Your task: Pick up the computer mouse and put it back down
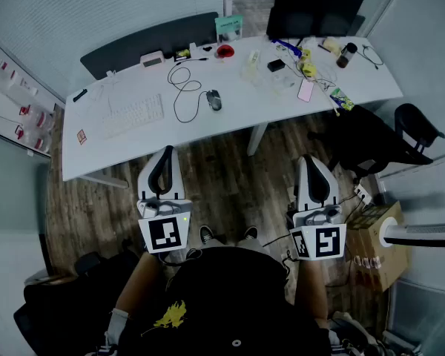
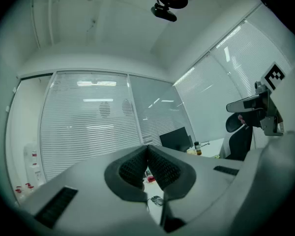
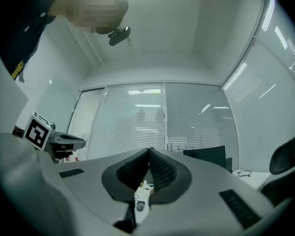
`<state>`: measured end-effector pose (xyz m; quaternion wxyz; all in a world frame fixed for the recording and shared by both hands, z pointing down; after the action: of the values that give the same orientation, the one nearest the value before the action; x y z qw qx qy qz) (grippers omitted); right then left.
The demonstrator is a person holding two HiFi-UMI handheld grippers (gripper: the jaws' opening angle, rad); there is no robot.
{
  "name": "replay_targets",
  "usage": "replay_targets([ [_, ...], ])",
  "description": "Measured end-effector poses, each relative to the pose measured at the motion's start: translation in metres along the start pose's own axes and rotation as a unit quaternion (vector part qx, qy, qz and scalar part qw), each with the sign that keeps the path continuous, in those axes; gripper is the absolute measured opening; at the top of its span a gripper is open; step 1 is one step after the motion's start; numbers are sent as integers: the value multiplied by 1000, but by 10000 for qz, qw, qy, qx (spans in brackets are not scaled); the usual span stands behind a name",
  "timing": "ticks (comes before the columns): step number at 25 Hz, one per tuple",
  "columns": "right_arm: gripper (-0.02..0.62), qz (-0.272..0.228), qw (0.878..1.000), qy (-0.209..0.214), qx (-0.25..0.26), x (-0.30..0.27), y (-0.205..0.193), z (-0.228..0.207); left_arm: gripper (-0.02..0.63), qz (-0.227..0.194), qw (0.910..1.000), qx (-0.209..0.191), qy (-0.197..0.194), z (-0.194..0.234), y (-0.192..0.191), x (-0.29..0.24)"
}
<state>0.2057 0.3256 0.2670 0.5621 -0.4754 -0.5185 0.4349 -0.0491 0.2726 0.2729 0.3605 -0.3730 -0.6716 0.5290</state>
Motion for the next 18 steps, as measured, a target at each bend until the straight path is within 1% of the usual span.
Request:
replay_targets([
  [5,14,137,9999,-64,3,3,-4,0,14,138,9999,-12,19,7,-5,6],
  [8,14,110,9999,-74,-5,4,-5,1,14,131,9999,28,28,9,-7,6],
  [12,15,92,9997,-55,-235,4,-7,1,14,15,9999,136,14,11,-6,10],
  [14,23,135,9997,-85,-182,5,-10,-1,17,-34,9999,111,56,11,-5,11],
  [15,39,170,9997,-101,-151,6,-11,-4,27,-34,9999,103,63,11,-5,10],
  [16,68,212,9996,-117,-137,6,-13,-7,52,-12,9999,90,60,10,-7,9],
  [18,108,300,9993,-144,-139,8,-18,-15,115,138,9999,-20,9,6,-13,6],
])
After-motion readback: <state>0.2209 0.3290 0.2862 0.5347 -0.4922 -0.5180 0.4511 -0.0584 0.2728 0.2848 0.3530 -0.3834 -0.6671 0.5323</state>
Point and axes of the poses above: the fingertips, and each gripper's own axes: x backward along the fingers, z to its left, y out of its top, the point moved 1 cm from there along x, backward along the fingers, and after that the axes turned 10 degrees about -y, right-handed, at the moved point
